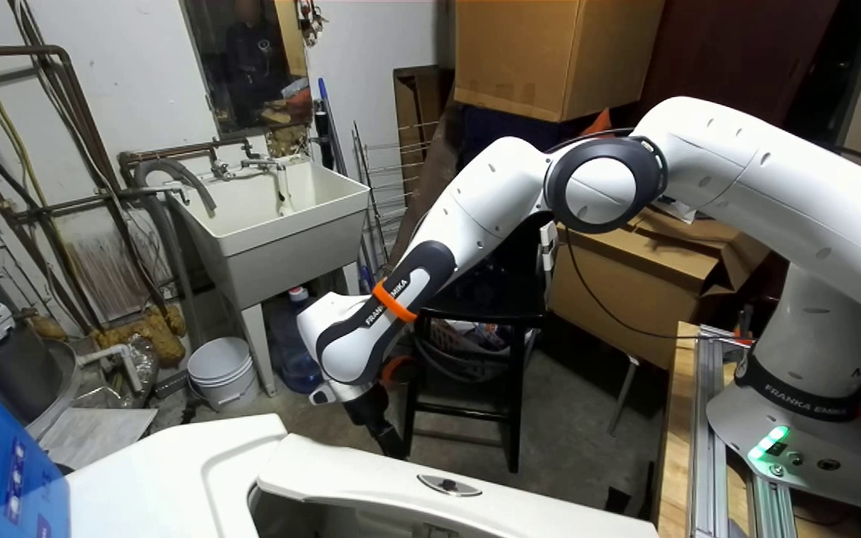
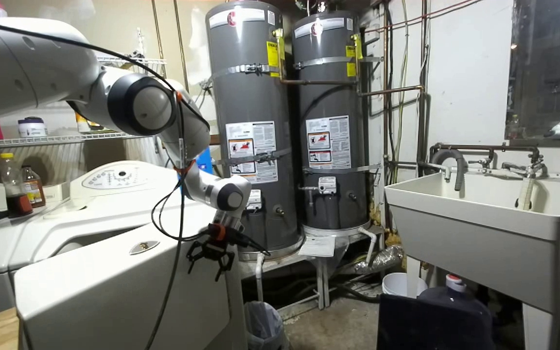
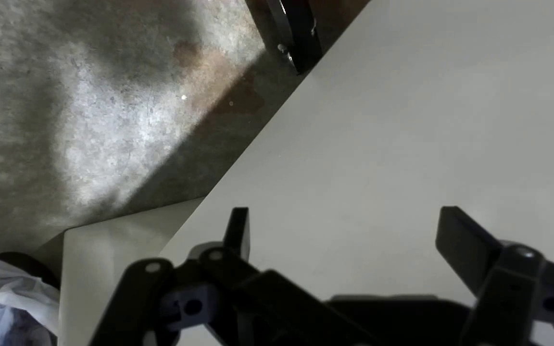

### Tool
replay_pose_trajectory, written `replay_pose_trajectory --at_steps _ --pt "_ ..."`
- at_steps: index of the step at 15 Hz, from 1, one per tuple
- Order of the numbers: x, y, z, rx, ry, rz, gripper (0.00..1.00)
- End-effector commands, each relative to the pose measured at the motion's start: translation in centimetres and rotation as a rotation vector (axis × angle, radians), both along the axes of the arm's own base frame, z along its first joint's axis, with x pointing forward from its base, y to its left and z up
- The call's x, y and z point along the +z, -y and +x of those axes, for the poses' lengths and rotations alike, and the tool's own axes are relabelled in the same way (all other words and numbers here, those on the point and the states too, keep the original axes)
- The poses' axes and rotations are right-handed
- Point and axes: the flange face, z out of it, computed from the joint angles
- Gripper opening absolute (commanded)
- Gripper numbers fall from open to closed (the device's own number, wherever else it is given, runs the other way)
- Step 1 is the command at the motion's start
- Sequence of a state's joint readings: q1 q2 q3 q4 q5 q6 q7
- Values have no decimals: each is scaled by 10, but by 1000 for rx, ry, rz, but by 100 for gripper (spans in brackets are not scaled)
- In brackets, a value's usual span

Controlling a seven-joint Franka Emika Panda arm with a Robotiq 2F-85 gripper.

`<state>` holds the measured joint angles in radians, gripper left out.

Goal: Close the open washing machine door.

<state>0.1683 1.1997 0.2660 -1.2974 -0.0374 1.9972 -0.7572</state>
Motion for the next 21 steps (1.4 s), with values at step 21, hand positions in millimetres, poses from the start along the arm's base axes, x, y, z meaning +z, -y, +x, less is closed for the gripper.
replay_pose_trajectory --at_steps 21 --pt "73 47 -21 -69 255 -345 100"
